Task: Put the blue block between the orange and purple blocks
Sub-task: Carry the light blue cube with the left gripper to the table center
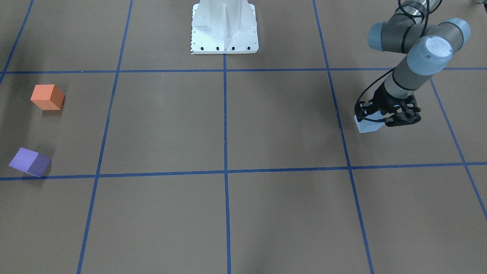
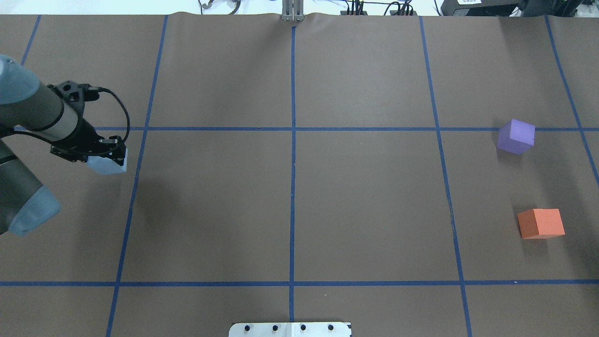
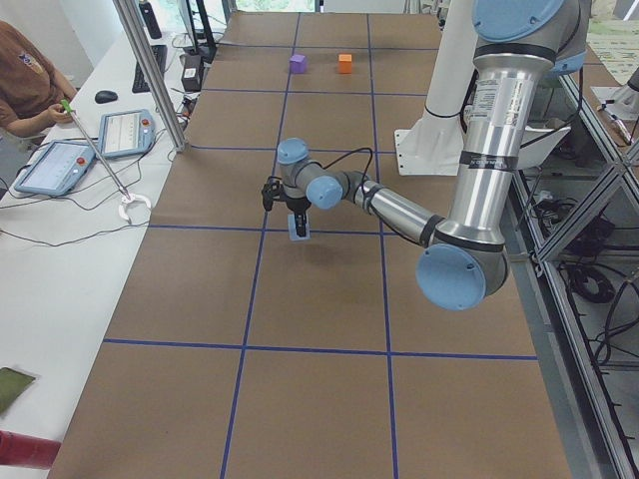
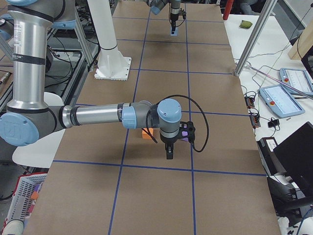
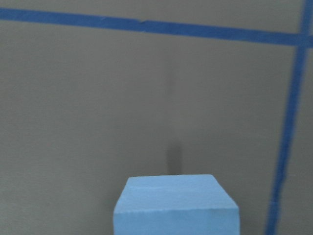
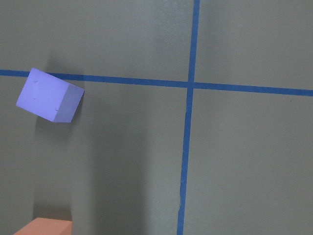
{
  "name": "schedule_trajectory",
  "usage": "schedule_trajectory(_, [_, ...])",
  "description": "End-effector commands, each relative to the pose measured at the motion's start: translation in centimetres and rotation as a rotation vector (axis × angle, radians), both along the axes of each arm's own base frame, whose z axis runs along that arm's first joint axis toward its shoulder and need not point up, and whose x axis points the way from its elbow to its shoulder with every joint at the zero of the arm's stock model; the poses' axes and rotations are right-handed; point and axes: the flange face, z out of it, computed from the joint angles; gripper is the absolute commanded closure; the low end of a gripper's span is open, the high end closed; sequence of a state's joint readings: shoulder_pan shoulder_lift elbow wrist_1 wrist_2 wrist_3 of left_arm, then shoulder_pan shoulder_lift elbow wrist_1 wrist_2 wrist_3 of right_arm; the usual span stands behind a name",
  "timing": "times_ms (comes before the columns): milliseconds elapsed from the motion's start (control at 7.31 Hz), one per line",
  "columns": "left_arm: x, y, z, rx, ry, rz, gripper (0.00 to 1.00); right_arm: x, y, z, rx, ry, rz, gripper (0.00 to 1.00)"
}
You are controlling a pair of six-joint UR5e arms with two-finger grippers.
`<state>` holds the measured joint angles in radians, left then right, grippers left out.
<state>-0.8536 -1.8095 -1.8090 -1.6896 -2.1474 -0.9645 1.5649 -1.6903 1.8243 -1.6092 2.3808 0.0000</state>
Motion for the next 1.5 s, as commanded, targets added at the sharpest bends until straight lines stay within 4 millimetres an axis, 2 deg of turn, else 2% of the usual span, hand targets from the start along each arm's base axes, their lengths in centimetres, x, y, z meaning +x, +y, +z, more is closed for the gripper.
schedule_trajectory(0, [6.5, -0.3, -12.0, 0.067, 0.069, 0.061, 1.0, -0.3, -1.3, -1.2, 0.012, 0.001, 0.001, 0.0])
schedule_trajectory(137, [11.0, 0.6, -16.4, 0.043, 0.098, 0.059, 1.0, -0.5, -1.5, -1.5, 0.013, -0.013, -0.002, 0.0])
schedule_trajectory(274, [16.6, 0.1, -21.8, 0.066, 0.097, 0.035, 1.0, -0.6, -1.3, -0.7, 0.004, -0.012, -0.002, 0.0])
schedule_trajectory(410, [22.2, 0.6, -24.8, 0.067, 0.075, 0.041, 1.0, -1.5, -1.8, -1.3, 0.02, -0.009, -0.022, 0.01])
schedule_trajectory(547, [24.7, -0.1, -26.5, 0.063, 0.07, 0.047, 1.0, -1.6, -1.8, -1.1, 0.016, -0.012, -0.027, 0.0])
schedule_trajectory(684, [26.5, 0.6, -26.5, 0.058, 0.058, 0.068, 1.0, -1.7, -2.0, -1.9, 0.025, -0.016, -0.02, 0.01])
schedule_trajectory(821, [27.6, 0.7, -26.2, 0.073, 0.048, 0.063, 1.0, -2.0, -3.4, -5.5, 0.042, -0.089, 0.003, 0.01])
schedule_trajectory(1094, [30.5, 1.0, -23.9, 0.096, 0.033, 0.065, 1.0, -3.1, -5.2, -15.2, 0.029, -0.185, 0.125, 0.01])
schedule_trajectory(1231, [31.7, 1.1, -22.9, 0.101, 0.042, 0.071, 1.0, -5.2, -5.4, -18.6, 0.022, -0.205, 0.122, 0.01])
schedule_trajectory(1368, [32.0, 1.2, -23.0, 0.103, 0.053, 0.069, 0.38, -7.1, -6.2, -22.3, -0.013, -0.212, 0.115, 0.01])
